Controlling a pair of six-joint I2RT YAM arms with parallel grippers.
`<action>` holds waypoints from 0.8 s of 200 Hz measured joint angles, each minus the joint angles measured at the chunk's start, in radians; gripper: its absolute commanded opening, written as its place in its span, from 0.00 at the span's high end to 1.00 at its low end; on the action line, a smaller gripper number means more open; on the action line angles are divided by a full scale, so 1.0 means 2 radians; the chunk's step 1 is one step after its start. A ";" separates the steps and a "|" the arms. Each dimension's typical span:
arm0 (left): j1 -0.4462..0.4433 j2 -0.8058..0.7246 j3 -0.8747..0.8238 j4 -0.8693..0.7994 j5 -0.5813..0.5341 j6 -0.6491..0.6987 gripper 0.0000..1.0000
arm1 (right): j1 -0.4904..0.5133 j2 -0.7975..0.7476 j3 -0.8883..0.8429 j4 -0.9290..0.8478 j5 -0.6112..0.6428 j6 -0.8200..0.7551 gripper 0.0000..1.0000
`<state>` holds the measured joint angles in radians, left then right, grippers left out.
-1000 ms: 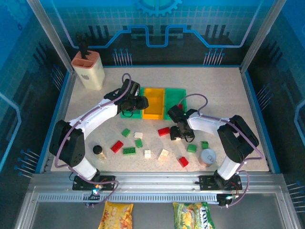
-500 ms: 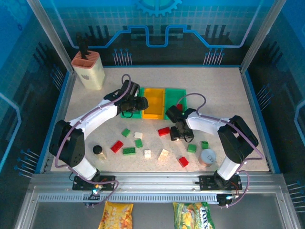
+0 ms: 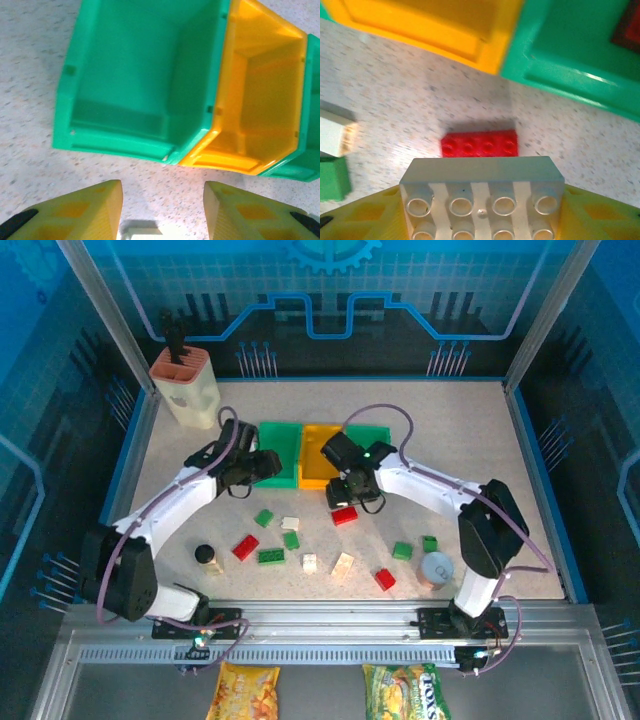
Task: Sort the legos into containers by color
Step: Pick up the lego from the center of the table, then place the lego in the container.
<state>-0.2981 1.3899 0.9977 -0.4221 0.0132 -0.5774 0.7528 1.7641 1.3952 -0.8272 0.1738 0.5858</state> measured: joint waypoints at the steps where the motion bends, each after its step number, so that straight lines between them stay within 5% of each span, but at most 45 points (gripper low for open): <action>1: 0.002 -0.002 -0.002 0.000 0.000 0.000 0.52 | 0.000 0.001 0.003 0.000 0.000 0.000 0.39; 97: 0.037 -0.091 -0.059 -0.028 0.006 0.006 0.51 | 0.012 0.108 0.171 0.033 -0.056 -0.035 0.40; 160: 0.037 -0.114 -0.075 -0.051 0.011 0.006 0.50 | 0.016 0.138 0.187 0.138 -0.062 -0.256 0.39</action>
<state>-0.2234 1.1618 0.8471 -0.5236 0.0349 -0.5659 0.7845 2.0392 1.7687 -0.5522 0.0490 0.0731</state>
